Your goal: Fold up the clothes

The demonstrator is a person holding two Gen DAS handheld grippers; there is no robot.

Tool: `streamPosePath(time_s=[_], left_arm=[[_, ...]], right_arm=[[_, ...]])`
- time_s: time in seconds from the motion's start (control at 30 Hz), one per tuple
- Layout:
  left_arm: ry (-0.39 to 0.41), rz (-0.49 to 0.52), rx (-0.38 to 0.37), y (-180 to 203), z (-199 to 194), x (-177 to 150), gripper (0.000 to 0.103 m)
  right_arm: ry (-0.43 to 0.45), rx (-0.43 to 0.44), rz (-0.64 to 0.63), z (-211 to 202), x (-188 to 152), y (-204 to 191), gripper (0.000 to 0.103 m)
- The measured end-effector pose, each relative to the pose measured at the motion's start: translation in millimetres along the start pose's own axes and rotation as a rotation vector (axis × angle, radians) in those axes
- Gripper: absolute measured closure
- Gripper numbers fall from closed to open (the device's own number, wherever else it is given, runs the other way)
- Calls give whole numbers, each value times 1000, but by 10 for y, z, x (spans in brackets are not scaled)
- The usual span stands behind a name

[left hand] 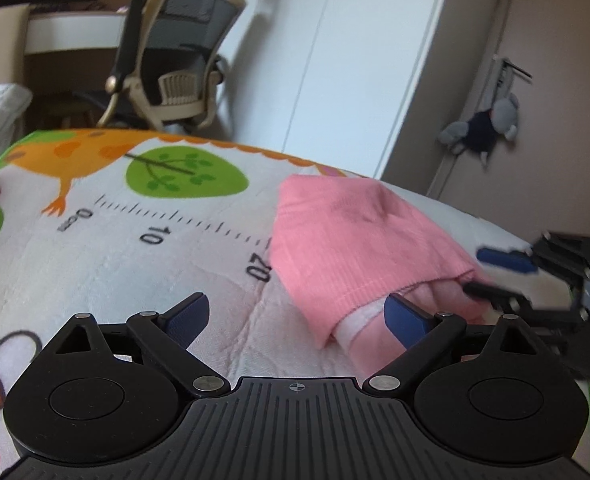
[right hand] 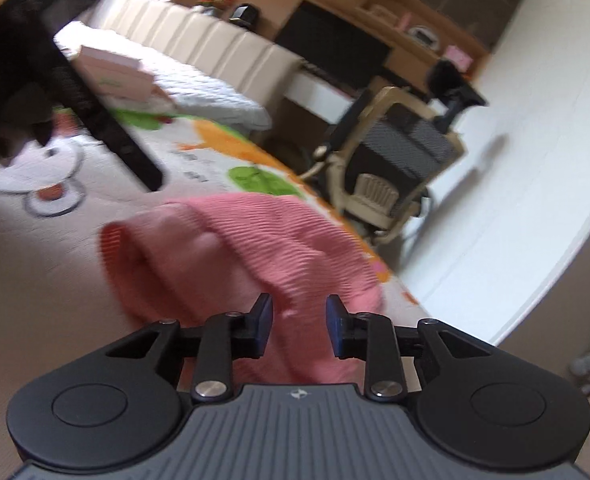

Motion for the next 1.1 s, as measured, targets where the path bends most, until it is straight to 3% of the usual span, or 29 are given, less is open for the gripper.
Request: streamPosePath(time_s=[0.1, 0.2, 0.3, 0.43, 0.57, 0.63, 0.67, 0.73, 0.87, 1.0, 1.1], left_arm=[[-7, 15, -9, 61, 19, -12, 6], [-16, 24, -16, 118, 52, -27, 6], [-12, 55, -20, 215, 85, -46, 6], [15, 112, 5, 332, 129, -46, 6], [42, 119, 44, 340, 236, -18, 6], [47, 121, 64, 320, 296, -16, 11], [48, 134, 64, 329, 293, -29, 20], [50, 160, 63, 348, 285, -54, 24], [79, 230, 73, 422, 191, -100, 24], [94, 232, 94, 405, 184, -91, 28], [98, 226, 103, 382, 192, -77, 28]], right_arm=[[-3, -43, 27, 31, -1, 54, 76], [2, -18, 4, 95, 3, -26, 76], [61, -105, -8, 51, 74, -9, 98], [135, -187, 5, -94, 226, 152, 100], [141, -205, -10, -153, 231, 210, 100], [121, -179, -2, -129, 177, 207, 100], [113, -159, 2, -123, 146, 196, 100], [106, -88, 5, -146, 67, 114, 99], [68, -43, -52, -174, -66, -156, 90], [54, -56, -48, -54, -68, -225, 74], [69, -101, -56, 30, -11, -218, 73]])
Point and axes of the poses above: each gripper's, at about its wrist camera, not at the fingertips, and z roughly the way its jaws point, y to its right, x to its top, the point moved 2 cm from there along z, roughly the way its jaws point, and after that the axes turned 12 degrees about -z, right-handed, at the moved point
